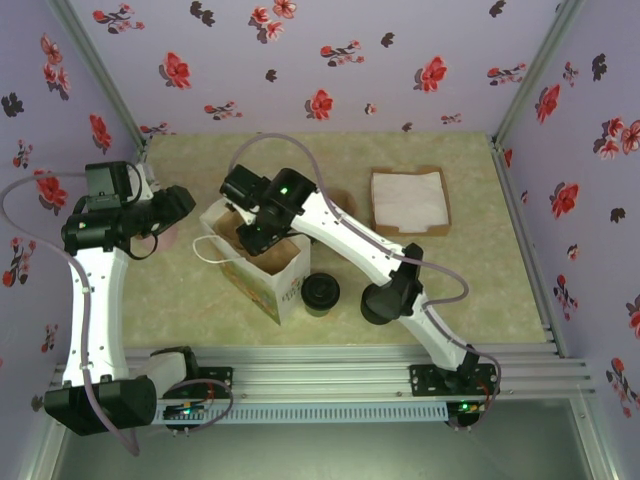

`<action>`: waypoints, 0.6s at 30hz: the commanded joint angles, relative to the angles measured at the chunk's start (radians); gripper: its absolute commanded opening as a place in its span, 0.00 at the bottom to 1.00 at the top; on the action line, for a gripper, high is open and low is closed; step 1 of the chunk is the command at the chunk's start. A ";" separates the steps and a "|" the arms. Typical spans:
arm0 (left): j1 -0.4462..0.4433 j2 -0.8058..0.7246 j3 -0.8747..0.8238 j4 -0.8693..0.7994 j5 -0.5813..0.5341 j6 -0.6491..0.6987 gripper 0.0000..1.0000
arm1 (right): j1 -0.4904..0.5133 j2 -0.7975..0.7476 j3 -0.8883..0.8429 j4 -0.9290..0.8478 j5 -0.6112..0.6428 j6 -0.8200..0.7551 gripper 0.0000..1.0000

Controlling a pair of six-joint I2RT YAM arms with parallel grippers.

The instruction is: Pack the takeout coffee

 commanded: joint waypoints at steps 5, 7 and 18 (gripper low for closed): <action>0.007 -0.007 -0.014 0.013 0.014 0.005 0.52 | 0.017 0.035 0.027 -0.030 0.024 -0.009 0.35; 0.007 -0.007 -0.014 0.013 0.014 0.005 0.51 | 0.017 0.040 0.027 -0.030 0.024 -0.008 0.35; 0.007 -0.007 -0.013 0.011 0.014 0.008 0.51 | 0.026 0.077 0.026 -0.044 0.052 -0.008 0.35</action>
